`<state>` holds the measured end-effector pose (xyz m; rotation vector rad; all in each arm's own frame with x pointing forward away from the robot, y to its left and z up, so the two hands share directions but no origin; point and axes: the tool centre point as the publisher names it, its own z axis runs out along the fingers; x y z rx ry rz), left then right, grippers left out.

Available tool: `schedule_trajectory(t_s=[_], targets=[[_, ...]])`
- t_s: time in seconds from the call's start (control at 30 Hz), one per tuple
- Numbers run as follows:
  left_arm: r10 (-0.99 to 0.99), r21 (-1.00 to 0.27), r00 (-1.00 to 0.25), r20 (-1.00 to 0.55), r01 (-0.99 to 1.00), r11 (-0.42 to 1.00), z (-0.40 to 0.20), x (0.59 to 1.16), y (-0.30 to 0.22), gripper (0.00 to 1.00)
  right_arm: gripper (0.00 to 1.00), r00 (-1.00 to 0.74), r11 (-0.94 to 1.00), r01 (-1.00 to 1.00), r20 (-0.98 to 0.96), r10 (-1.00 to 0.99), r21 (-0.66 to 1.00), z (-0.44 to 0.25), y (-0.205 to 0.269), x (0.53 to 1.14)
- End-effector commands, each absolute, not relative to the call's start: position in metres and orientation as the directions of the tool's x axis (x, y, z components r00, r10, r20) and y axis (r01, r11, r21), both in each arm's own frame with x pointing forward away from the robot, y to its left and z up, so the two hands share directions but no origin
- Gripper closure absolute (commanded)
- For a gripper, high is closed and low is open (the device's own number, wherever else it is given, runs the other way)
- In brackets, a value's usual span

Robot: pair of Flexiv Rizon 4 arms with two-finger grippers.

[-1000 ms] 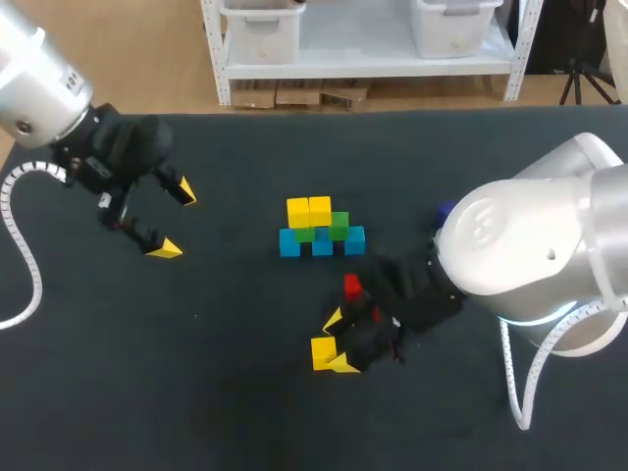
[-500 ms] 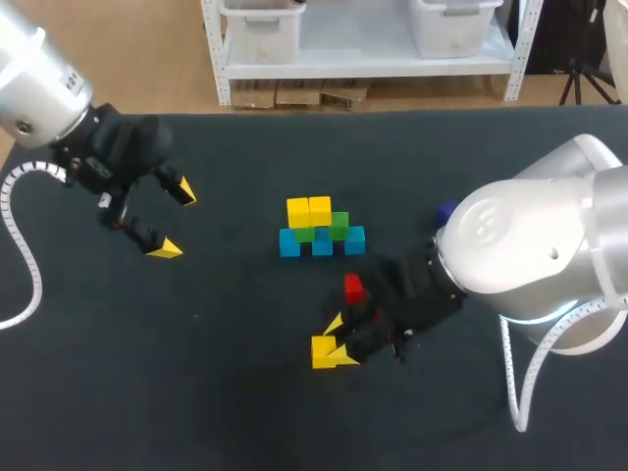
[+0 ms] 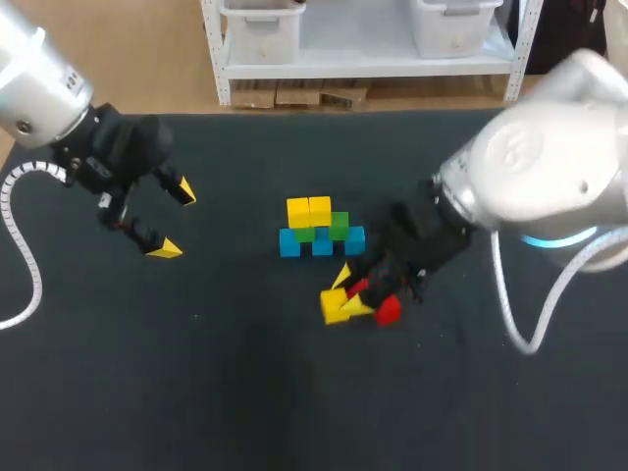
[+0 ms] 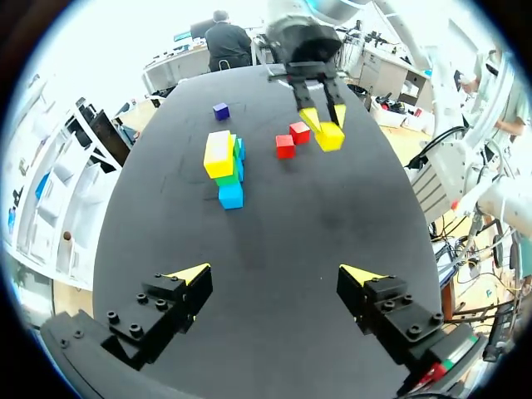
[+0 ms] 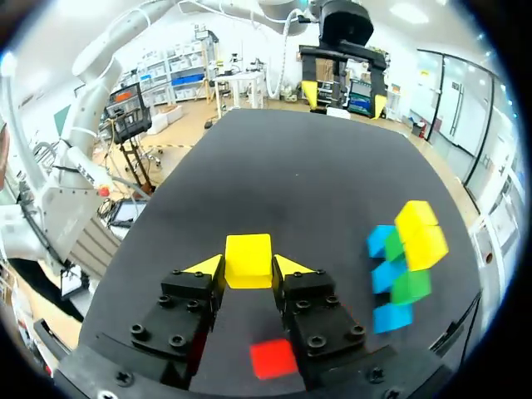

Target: Place the blue cubes, place green cubes on the blue cubes, place the yellow cubes on the green cubes, then place the red cubes on the yellow cubes, and place purple cube on the red cubes.

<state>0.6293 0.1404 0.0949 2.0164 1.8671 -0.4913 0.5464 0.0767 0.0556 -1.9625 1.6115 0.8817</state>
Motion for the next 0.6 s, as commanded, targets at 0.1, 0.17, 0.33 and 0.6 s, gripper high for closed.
schedule_trajectory(t_s=[0.1, 0.17, 0.33, 0.6], targets=[[0.874, 0.023, 0.076, -0.480, 0.997, -0.074, 0.094, 0.629, 0.142, 0.00, 1.00, 0.112, -0.213, -0.975, -0.674, -0.731, 0.069, 0.088, 0.049, 0.575], [0.874, 0.023, 0.076, -0.480, 0.997, -0.074, 0.094, 0.629, 0.142, 0.00, 1.00, 0.100, -0.186, -0.981, -0.664, -0.741, 0.061, 0.092, 0.040, 0.585], [0.874, 0.023, 0.076, -0.480, 0.997, -0.074, 0.094, 0.629, 0.142, 0.00, 1.00, 0.066, -0.109, -0.994, -0.652, -0.755, 0.026, 0.096, 0.023, 0.608], [0.874, 0.023, 0.076, -0.480, 0.997, -0.074, 0.094, 0.629, 0.142, 0.00, 1.00, 0.040, -0.059, -0.998, -0.678, -0.734, 0.005, 0.083, 0.015, 0.635]])
